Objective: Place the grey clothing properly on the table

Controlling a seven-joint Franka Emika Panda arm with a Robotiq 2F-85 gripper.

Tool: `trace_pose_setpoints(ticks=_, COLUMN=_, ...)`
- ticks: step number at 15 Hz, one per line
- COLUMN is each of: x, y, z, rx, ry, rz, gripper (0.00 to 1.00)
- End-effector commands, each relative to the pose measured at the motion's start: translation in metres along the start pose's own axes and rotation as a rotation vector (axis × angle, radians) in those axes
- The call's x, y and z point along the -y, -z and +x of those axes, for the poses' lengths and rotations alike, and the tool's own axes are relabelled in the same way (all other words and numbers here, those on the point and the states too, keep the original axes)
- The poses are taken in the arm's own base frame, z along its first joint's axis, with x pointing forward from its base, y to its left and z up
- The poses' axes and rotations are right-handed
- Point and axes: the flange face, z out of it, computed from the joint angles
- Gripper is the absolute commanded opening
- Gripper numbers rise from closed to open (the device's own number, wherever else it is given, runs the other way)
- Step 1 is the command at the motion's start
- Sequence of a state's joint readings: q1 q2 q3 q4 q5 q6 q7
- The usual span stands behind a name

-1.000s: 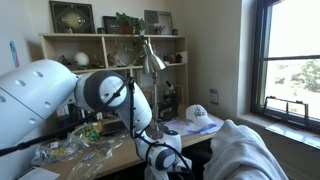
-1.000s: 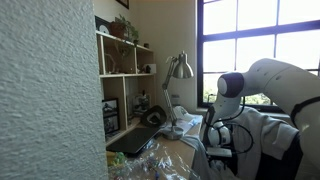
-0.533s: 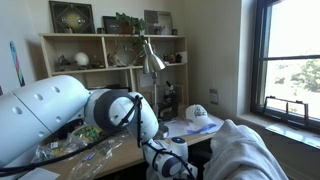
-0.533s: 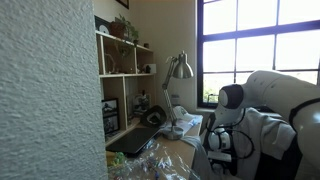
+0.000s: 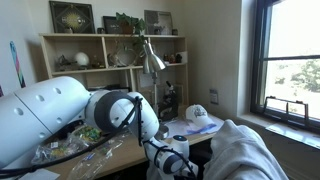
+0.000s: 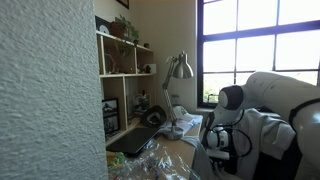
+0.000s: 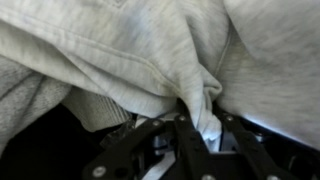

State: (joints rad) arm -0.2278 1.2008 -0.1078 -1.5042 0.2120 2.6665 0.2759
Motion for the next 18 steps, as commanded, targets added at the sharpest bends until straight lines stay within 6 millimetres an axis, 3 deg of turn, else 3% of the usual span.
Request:
trace_pose_setpoints(ticks=1, x=0.003, y=0.006, z=0.007, rx=-0.003, ry=-0.024, rz=0.016, gripper=0.06)
trace_pose_setpoints(ticks=4, x=0.006, y=0.03, z=0.006, rx=-0.032, ry=-0.031, rz=0.0, gripper=0.09)
trace_pose_setpoints(ticks=10, x=0.018, y=0.13, z=-0.005, rx=-0.123, ry=-0.016, rz=-0.023, gripper=0.09)
trace_pose_setpoints(ticks=18, x=0.049, y=0.255, z=-0.071, rx=-0.182, ry=0.124, rz=0.026, gripper=0.09)
